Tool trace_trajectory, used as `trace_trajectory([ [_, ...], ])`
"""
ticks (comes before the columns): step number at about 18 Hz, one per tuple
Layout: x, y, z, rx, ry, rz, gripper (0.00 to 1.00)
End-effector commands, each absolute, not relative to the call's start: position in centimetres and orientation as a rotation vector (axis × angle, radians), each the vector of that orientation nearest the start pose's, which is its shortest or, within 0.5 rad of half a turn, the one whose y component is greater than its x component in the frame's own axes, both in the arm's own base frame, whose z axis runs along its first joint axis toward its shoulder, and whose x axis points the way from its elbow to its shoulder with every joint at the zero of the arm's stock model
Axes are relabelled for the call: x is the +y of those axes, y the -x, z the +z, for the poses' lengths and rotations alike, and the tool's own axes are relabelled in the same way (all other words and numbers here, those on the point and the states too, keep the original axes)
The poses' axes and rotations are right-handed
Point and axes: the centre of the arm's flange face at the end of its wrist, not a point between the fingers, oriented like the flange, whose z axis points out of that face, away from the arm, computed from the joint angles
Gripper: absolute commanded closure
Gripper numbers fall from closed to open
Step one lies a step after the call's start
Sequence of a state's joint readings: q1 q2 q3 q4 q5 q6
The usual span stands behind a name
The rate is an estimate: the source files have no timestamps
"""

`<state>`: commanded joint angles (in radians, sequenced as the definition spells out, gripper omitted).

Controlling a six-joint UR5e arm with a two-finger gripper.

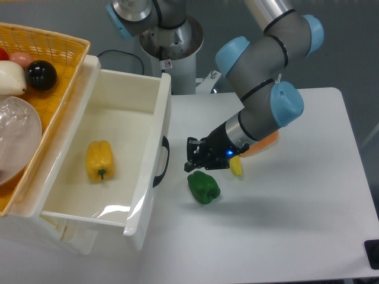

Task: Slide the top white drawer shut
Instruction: 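Lower the gripper past the green pepper to the drawer's front panel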

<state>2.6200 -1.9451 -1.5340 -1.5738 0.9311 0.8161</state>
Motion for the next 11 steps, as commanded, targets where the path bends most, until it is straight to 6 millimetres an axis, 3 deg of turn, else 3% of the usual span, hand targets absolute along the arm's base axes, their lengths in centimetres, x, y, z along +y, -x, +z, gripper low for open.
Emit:
trace_trajectory([
  [11, 46.69, 40.95, 32.61, -0.456, 2.630, -0.921, 1.00],
])
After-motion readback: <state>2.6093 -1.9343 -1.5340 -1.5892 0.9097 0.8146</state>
